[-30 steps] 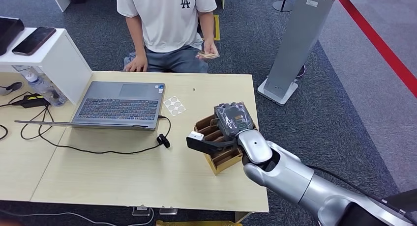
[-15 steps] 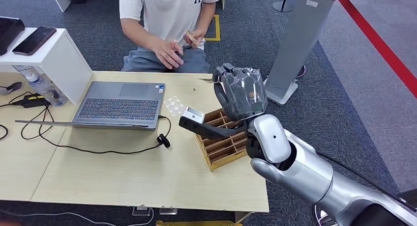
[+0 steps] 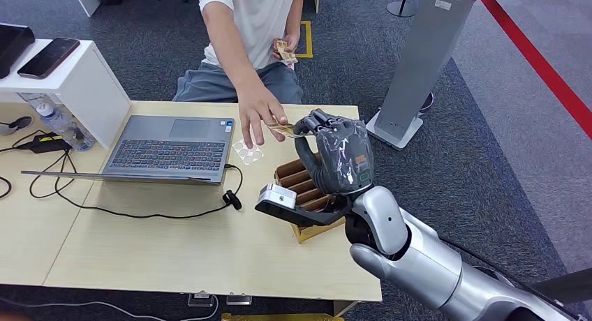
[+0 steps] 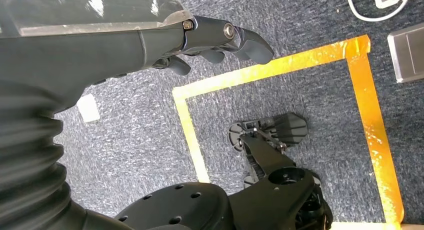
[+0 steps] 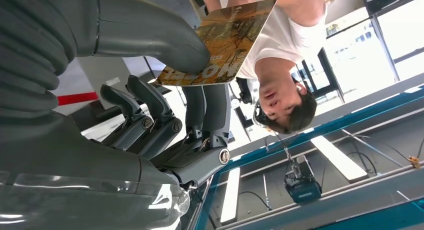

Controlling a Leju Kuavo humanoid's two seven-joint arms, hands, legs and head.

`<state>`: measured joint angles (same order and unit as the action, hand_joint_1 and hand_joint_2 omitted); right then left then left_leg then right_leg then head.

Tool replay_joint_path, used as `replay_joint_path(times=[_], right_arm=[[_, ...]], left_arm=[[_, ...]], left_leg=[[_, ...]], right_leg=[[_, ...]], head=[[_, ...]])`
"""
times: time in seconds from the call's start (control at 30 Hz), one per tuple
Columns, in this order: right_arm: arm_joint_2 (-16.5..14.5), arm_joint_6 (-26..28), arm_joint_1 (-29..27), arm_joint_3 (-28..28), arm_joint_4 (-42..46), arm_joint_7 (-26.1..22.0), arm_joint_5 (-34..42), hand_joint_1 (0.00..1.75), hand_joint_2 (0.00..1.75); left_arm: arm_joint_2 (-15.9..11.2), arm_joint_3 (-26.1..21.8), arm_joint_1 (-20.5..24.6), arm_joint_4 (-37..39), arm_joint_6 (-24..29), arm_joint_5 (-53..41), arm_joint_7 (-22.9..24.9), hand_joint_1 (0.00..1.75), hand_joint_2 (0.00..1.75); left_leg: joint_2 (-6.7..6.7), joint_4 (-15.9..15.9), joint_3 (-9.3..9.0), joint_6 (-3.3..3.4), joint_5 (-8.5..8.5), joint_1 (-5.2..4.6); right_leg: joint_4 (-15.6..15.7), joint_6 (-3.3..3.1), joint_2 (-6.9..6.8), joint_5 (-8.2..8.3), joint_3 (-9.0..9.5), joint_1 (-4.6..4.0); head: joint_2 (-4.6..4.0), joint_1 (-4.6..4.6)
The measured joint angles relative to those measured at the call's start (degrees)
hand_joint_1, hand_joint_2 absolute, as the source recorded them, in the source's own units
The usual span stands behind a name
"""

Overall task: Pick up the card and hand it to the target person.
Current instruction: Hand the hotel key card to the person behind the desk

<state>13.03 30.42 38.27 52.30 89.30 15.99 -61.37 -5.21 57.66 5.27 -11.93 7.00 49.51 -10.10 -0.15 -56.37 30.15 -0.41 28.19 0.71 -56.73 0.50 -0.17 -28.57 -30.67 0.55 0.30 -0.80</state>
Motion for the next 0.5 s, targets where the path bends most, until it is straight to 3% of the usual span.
replay_joint_path(times=[0.27,0.33,0.4,0.47,0.5], right_arm=[[-2.2,1.5,-2.1,0.0,-2.9,-4.5,3.9,1.68,1.75],[-2.7,1.4,-2.5,0.1,-3.7,-6.6,8.0,0.89,1.75],[-3.2,1.2,-2.8,0.1,-4.3,-8.6,12.5,0.06,1.75],[-3.5,0.9,-3.2,0.1,-4.8,-10.4,16.4,0.0,1.75],[-3.7,0.6,-3.4,0.1,-5.1,-11.3,18.6,0.0,1.75]], left_arm=[[0.0,0.3,0.1,0.0,-1.1,0.0,-1.1,0.0,1.75],[0.0,0.7,0.1,0.0,-1.1,-0.1,-1.2,0.0,1.75],[0.0,1.1,0.1,0.0,-1.1,-0.3,-1.3,0.0,0.87],[0.0,1.3,0.1,0.0,-1.0,-0.3,-1.4,0.0,0.0],[0.0,1.4,0.1,0.0,-0.9,-0.3,-1.4,0.0,0.0]], left_leg=[[0.0,0.0,-0.01,0.0,-0.01,0.0],[0.0,0.0,-0.01,0.0,-0.01,0.0],[0.0,0.0,0.0,0.0,-0.01,0.0],[0.0,0.0,0.0,0.0,-0.01,0.0],[0.0,0.0,0.0,0.0,-0.01,0.0]], right_leg=[[0.0,0.0,0.0,0.0,0.01,0.0],[0.0,0.0,0.0,0.01,0.0,0.0],[0.0,0.0,0.0,0.01,0.0,0.0],[0.0,0.0,0.0,0.01,0.0,0.0],[0.0,0.0,0.0,0.01,0.0,0.0]], head=[[0.0,-0.02],[0.0,-0.02],[0.0,-0.02],[0.01,-0.03],[0.01,-0.03]])
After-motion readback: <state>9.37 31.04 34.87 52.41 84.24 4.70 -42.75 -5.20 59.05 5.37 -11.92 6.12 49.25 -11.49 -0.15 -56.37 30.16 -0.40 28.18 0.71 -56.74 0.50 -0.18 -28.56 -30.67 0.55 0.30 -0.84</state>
